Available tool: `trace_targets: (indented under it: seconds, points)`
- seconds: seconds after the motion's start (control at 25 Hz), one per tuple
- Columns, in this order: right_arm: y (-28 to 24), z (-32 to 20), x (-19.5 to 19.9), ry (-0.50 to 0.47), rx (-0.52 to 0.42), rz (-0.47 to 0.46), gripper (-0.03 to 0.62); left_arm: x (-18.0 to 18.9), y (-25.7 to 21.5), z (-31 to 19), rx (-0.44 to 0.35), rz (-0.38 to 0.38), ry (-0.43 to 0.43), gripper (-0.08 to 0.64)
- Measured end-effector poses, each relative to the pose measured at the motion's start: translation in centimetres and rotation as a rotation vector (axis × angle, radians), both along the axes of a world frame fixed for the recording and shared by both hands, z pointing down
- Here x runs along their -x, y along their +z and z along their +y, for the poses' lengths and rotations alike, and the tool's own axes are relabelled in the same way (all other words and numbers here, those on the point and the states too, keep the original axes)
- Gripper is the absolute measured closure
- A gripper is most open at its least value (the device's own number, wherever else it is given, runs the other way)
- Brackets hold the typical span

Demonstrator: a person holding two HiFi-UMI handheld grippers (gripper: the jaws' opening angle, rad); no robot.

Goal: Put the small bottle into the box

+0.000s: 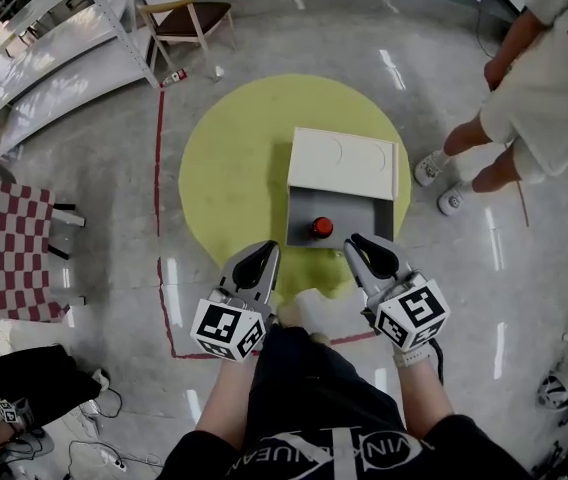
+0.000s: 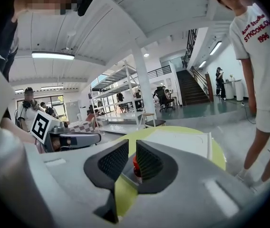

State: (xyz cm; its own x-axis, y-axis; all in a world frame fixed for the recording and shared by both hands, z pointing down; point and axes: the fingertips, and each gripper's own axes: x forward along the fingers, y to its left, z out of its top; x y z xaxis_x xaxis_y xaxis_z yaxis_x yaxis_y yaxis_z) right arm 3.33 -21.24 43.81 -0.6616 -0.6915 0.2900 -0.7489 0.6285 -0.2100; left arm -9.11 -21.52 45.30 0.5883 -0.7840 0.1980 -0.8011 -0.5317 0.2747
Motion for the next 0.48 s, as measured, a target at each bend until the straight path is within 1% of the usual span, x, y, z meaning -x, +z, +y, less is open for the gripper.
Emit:
trace_targets:
  seconds: [0.24, 0.48]
  points:
    - [-1.5, 1.3, -0.9, 0.006, -0.011, -0.018, 0.540, -0.6, -1.8, 0.9, -0.030, 0.001, -0.008, 0.545]
    - [-3.1, 2.5, -1.7, 0.016, -0.017, -0.051, 0.565, -0.9, -3.4, 2.2, -0.053, 0.008, -0.023, 0.545]
